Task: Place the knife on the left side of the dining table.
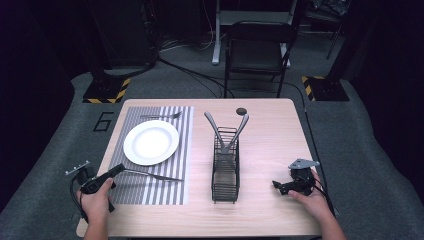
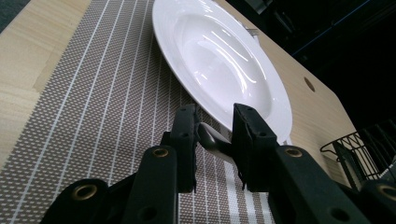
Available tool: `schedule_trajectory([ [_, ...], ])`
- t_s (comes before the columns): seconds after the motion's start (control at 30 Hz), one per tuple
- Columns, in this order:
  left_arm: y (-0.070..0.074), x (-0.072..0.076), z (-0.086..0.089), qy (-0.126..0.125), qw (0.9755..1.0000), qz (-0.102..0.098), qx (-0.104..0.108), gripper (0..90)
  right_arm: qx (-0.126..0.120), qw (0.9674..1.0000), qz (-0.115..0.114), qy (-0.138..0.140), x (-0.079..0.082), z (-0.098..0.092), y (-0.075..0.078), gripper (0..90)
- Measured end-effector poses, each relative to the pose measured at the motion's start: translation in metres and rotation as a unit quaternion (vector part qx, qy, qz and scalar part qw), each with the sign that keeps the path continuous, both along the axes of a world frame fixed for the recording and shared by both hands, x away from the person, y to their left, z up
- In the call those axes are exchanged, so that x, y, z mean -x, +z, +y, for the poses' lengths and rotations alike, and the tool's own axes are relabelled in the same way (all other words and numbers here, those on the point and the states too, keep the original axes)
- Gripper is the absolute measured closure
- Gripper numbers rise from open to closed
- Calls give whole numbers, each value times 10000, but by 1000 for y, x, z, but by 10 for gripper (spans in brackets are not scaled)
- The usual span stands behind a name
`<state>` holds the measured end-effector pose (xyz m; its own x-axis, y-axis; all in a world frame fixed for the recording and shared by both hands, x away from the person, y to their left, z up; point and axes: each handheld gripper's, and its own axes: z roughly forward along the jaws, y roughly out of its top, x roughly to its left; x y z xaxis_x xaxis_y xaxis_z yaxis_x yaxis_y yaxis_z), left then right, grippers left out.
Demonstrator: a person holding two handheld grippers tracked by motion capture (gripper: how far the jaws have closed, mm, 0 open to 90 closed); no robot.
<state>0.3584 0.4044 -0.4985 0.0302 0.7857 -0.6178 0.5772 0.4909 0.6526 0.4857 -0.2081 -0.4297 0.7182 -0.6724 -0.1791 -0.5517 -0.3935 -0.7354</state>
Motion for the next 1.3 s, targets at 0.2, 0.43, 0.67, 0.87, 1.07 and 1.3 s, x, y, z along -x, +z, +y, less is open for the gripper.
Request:
schedule_trajectory([
  [0.2,-5,0,3,13,9999,83,-75,698,-1,10000,0,-2,0,0,0,0],
  [0.43,-11,-1,5,17,9998,184,-58,692,1,10000,8,16,0,0,0,0],
  [0.67,-15,-2,6,-3,9997,218,-126,687,3,10000,9,16,0,0,0,0],
  [0.87,-16,-1,6,-21,9995,270,-186,684,3,10000,8,17,0,0,0,0],
  [1.07,-19,-1,6,34,9993,319,-205,679,2,10000,8,13,0,0,0,0],
  [1.3,-21,-1,6,63,9988,422,-242,674,10,10000,12,49,0,1,0,0],
])
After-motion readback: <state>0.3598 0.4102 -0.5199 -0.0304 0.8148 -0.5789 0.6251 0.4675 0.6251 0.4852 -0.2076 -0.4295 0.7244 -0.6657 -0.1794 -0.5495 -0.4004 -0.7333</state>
